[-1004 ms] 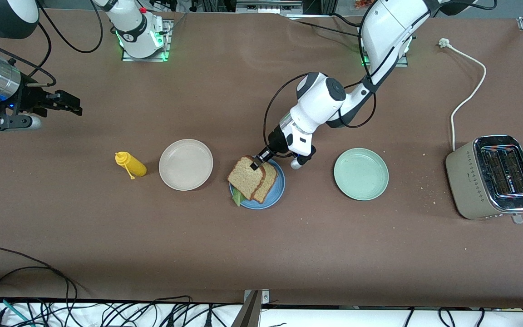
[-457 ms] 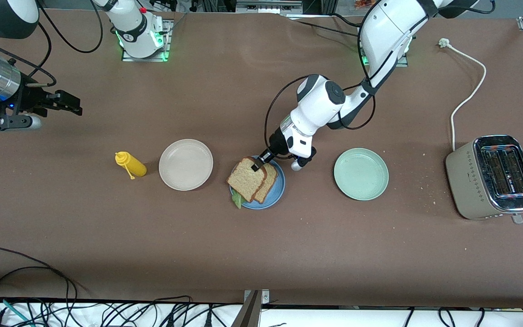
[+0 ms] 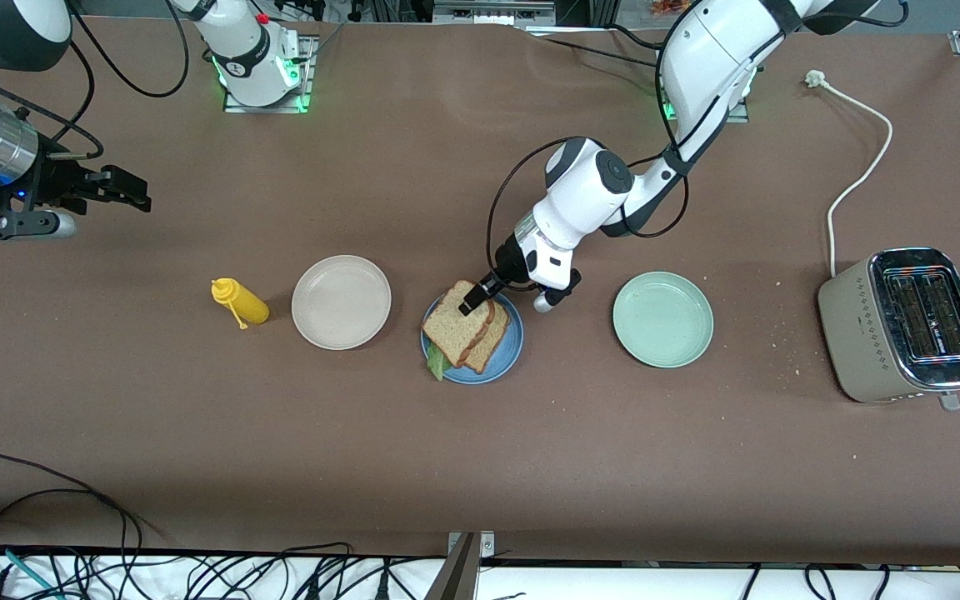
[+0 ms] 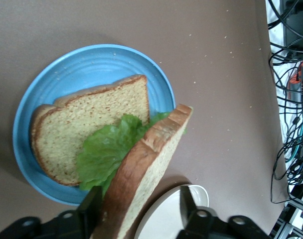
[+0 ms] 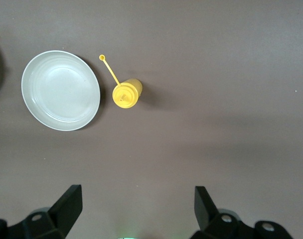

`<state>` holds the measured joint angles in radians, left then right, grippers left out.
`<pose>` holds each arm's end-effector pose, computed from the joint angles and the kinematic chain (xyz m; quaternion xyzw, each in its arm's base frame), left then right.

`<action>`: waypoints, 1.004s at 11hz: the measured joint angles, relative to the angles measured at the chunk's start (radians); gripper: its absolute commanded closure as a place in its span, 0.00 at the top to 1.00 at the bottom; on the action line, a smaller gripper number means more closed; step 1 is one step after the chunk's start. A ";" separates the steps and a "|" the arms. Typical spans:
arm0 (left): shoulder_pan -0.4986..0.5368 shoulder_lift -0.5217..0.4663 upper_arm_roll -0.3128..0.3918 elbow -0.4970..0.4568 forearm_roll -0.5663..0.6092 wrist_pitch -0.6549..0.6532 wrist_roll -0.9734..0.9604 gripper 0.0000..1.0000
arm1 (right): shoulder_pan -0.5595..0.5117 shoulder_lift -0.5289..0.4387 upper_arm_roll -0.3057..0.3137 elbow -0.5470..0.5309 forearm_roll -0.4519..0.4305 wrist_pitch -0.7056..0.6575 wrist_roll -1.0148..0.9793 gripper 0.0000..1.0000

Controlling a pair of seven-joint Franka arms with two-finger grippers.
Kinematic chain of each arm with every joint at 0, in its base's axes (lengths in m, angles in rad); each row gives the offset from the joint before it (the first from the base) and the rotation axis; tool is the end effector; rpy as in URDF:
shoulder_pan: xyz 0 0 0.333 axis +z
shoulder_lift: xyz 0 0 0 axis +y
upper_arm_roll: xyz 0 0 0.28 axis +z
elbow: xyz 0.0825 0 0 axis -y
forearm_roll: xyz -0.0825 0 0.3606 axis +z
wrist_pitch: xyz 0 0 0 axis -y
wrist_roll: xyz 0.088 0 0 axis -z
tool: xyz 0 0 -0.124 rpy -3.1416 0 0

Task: Make sandwich in blue plate with both arms
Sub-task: 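Lower the bread slice onto the lettuce and open the left gripper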

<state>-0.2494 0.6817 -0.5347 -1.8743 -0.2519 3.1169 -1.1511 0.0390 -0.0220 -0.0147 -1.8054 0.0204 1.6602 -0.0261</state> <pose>0.5018 -0.4225 0.2295 0.8590 0.3777 0.0193 0.3451 0.5181 0.0149 0.4854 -0.9978 -0.0236 0.0615 0.0103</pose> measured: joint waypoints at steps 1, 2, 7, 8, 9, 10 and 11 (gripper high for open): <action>0.000 0.000 0.002 -0.004 0.000 -0.004 0.007 1.00 | 0.000 0.000 0.000 0.000 0.000 0.000 0.000 1.00; 0.000 0.000 0.007 -0.004 0.001 -0.008 0.012 1.00 | 0.000 0.000 0.001 0.000 0.000 0.000 0.000 1.00; 0.002 0.001 0.066 0.014 0.001 -0.141 0.018 1.00 | 0.000 0.000 0.003 0.003 0.000 0.000 0.000 1.00; 0.003 0.001 0.071 0.025 0.001 -0.173 0.019 1.00 | 0.000 0.000 0.003 0.003 0.000 0.000 0.000 1.00; 0.003 0.001 0.072 0.040 0.001 -0.206 0.019 1.00 | 0.000 0.001 0.003 0.003 0.000 0.000 0.000 1.00; 0.004 0.000 0.072 0.057 0.001 -0.247 0.019 1.00 | 0.000 0.001 0.003 0.003 0.000 0.000 0.000 1.00; 0.013 -0.007 0.072 0.079 0.001 -0.307 0.019 1.00 | 0.000 0.001 0.003 0.003 0.000 0.000 0.000 1.00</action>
<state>-0.2361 0.6750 -0.4627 -1.7951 -0.2506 2.8096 -1.1326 0.0391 -0.0215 -0.0115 -1.8021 0.0204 1.6602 -0.0261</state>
